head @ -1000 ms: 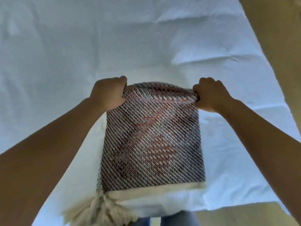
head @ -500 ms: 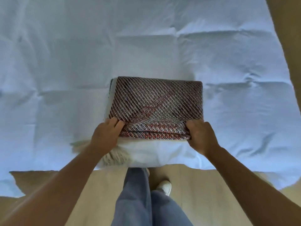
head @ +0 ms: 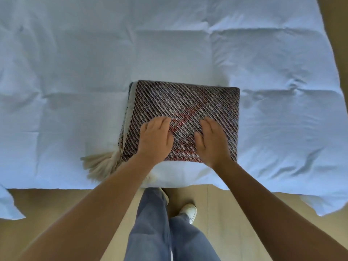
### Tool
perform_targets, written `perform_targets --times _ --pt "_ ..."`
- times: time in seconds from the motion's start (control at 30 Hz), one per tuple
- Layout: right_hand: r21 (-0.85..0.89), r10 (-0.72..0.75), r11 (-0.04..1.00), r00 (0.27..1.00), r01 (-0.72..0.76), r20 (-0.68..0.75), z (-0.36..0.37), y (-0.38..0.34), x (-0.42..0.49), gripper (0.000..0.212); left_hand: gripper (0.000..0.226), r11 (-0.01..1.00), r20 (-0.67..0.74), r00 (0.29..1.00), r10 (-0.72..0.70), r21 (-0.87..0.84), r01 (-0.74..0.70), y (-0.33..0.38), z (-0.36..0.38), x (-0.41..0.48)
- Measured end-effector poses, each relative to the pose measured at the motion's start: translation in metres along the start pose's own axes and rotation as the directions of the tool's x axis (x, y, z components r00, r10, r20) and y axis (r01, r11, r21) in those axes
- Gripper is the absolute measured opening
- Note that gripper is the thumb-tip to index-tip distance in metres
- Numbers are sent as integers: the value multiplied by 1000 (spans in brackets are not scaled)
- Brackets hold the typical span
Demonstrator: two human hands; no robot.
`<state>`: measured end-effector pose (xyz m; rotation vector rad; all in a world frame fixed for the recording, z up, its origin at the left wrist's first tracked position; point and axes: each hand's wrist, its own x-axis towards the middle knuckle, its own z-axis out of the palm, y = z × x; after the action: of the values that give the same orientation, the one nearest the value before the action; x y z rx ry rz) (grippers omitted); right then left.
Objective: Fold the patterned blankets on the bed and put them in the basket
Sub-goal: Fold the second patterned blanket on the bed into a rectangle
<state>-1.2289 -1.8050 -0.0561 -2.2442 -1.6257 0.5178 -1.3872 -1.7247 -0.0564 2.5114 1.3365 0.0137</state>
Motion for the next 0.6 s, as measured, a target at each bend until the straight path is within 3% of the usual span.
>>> perform_targets --times 0.1,0.2,0.3,0.4,0.5,0.6 --pt "-63 -57 996 995 62 79 24 -20 31 57 57 999 108 994 -7 38 3 11 27 30" --pt "-227 -39 971 987 74 157 46 0 45 58 64 989 95 993 -73 134 60 -18 49 40" --pt "-321 125 943 987 -86 103 49 47 33 61 74 978 23 981 -190 92 187 -66 59 24" --pt "-312 228 928 973 -205 39 41 60 21 66 81 967 116 960 -256 45 253 -95 57 17" --pt "-266 260 933 965 -242 36 40 38 38 69 83 968 81 965 -250 38 248 -82 42 36" --pt "-214 128 970 991 -119 30 45 3 72 65 70 995 -28 995 -98 19 98 -47 30 71"
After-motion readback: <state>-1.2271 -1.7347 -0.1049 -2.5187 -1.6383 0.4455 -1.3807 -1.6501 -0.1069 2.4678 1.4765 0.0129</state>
